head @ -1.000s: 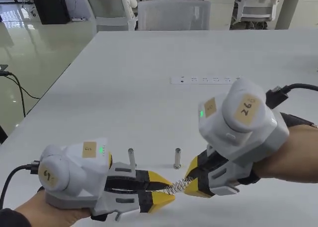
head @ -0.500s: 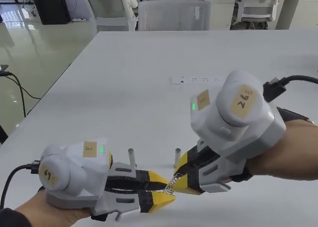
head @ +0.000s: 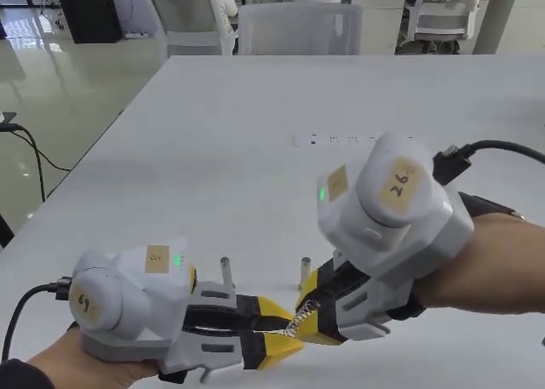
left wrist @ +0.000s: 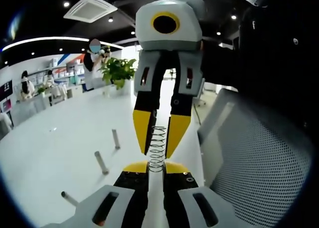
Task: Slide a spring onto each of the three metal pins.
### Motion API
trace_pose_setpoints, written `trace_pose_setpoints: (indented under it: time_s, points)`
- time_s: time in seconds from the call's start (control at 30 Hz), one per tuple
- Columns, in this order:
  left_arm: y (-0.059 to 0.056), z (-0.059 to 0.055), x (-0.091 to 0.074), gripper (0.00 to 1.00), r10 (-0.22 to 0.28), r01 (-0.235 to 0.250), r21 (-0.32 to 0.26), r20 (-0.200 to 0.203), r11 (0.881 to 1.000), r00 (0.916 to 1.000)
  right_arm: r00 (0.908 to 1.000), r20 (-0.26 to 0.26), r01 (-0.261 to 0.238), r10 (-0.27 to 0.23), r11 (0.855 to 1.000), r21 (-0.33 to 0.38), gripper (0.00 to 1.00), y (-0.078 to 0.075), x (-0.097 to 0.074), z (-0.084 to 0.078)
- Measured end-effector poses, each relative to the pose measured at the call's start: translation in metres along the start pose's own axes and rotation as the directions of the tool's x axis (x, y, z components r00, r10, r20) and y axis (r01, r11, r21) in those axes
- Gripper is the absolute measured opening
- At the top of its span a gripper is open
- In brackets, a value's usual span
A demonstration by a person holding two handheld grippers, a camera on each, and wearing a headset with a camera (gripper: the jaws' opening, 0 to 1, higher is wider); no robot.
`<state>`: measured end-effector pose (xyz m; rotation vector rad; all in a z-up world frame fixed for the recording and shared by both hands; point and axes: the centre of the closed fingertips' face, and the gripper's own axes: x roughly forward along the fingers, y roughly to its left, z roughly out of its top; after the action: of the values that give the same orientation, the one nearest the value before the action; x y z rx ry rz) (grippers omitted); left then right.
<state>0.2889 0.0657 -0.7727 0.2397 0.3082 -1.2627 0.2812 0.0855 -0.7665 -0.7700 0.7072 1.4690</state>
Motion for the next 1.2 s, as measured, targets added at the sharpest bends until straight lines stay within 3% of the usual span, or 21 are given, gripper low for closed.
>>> trace_pose_setpoints:
  time_s: [0.53,0.83,1.07,1.2]
  points:
    - [0.0,0.002,0.001,0.02,-0.002,0.002,0.007,0.011,1.0,0.9999,0.9997,-0.017,-0.019,0.02,0.999,0.03,0.08,0.001,0.0,-0.002]
    - [0.007,0.006,-0.001,0.03,0.027,-0.026,-0.023,0.048,0.999,0.9985,0.9987,-0.046,-0.02,0.02,1.0,0.008,0.08,-0.006,-0.004,0.001]
    - [0.012,0.002,-0.004,0.09,0.05,-0.047,-0.052,0.049,0.998,0.9976,0.9971,-0.076,-0.005,0.005,1.0,-0.009,0.08,-0.017,-0.009,-0.003]
    - [0.017,-0.001,-0.006,0.17,0.073,-0.068,-0.08,0.051,0.994,0.9961,0.996,-0.089,0.005,-0.005,1.0,-0.007,0.08,-0.023,-0.013,-0.008]
